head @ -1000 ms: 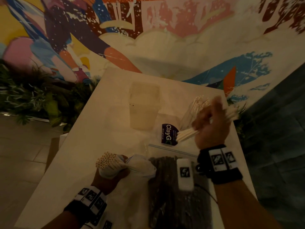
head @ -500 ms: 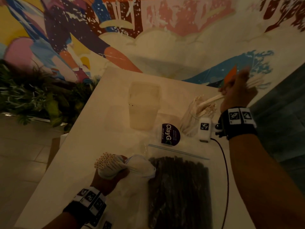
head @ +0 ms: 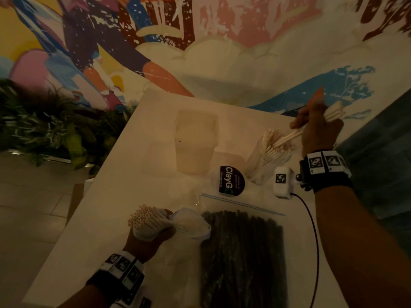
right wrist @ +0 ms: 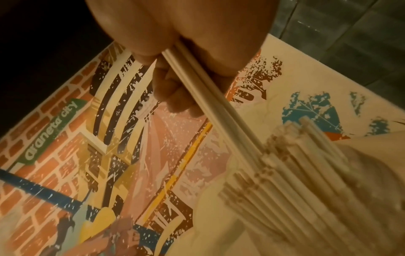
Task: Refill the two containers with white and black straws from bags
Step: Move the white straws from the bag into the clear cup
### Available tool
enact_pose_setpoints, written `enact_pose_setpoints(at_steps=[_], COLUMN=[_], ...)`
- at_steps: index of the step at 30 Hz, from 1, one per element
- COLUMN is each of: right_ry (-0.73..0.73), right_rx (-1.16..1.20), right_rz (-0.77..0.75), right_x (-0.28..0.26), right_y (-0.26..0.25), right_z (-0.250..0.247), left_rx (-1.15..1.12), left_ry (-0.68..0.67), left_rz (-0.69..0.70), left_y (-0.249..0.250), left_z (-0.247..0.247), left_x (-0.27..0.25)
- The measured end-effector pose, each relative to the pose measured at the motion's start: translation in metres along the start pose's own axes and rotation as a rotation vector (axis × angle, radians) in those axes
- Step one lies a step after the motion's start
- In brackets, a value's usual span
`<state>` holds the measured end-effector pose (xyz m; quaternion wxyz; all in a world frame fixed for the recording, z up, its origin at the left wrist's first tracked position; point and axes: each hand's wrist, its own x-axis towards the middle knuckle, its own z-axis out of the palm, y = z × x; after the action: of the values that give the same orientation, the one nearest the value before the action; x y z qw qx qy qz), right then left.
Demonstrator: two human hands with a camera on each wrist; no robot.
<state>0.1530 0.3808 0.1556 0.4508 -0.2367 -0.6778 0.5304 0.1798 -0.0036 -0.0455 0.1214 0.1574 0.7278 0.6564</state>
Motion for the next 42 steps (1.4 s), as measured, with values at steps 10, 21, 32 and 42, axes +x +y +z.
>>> enact_pose_setpoints(at_steps=[10, 21, 32, 42], right_ry=[-0.247, -0.165, -0.381, -0.673], right_rx=[-0.963, -0.787, -1.104, -1.461], right_rz=[0.361, -0.386, -0.334, -0.006], right_x=[0.003, 0.011, 0.016, 0.015], right_y=[0.031, 0.017, 0.025, 0.042], right_z=[-0.006, 0.01, 0.031, 0.031], left_rx=[0.019, 0.007, 0.009, -0.021], left_ry=[0.012, 0.004, -0.001, -0.02], left_rz=[-0.038, -0.033, -0.068, -0.105], left_y=[0.004, -0.002, -0.007, -0.01], left_z=[0.0, 0.001, 0.001, -0.003], left_x=[-0.002, 0.001, -0.001, 0.002])
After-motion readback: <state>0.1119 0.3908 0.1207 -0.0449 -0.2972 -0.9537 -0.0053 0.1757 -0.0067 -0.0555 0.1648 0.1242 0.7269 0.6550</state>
